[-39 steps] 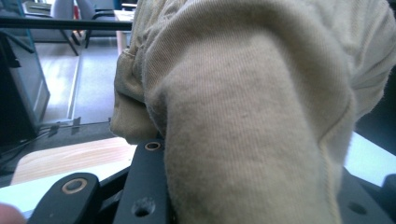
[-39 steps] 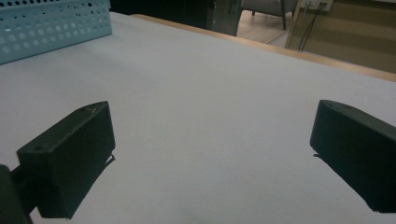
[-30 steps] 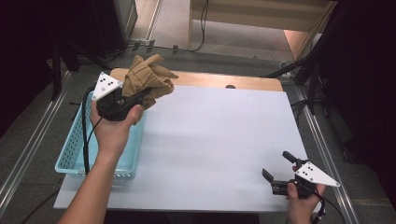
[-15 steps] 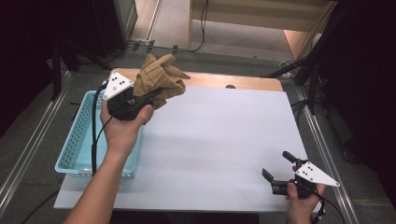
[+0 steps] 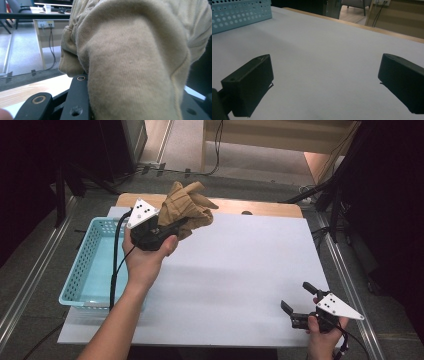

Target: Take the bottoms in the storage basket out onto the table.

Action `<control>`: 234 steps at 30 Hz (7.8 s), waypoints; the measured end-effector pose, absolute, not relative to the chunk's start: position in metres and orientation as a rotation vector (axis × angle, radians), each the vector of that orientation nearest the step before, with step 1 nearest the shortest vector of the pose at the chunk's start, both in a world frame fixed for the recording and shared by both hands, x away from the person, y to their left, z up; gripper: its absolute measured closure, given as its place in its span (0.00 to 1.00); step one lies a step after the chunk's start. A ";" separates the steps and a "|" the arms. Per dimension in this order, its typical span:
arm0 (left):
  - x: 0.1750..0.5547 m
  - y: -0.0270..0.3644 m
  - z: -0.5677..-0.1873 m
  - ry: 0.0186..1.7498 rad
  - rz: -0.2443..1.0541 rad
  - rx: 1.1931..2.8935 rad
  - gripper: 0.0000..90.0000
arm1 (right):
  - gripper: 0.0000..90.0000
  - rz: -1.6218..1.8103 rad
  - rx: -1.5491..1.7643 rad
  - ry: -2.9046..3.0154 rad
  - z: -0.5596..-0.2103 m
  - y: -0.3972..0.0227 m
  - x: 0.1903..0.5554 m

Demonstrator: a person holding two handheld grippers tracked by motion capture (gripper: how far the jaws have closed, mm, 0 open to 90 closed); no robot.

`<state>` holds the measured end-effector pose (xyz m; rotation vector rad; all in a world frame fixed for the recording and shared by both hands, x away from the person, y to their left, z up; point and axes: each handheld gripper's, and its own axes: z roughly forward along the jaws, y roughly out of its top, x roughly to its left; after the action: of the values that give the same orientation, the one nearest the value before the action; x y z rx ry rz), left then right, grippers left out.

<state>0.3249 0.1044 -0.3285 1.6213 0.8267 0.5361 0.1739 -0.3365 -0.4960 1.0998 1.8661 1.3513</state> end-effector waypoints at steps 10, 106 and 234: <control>0.323 0.089 -0.334 0.805 0.503 1.642 0.70 | 0.00 1.353 1.099 1.866 -0.496 -0.336 0.174; 0.340 -0.014 -0.464 0.835 0.264 1.974 0.64 | 0.00 1.356 1.099 1.874 -0.497 -0.339 0.175; 0.283 0.092 -0.406 0.808 0.398 1.834 0.00 | 0.00 1.360 1.114 1.872 -0.498 -0.340 0.177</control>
<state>0.2831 0.0916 -0.4056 1.8338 0.8082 0.3977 0.1769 -0.3402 -0.4981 1.1135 1.8715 1.3601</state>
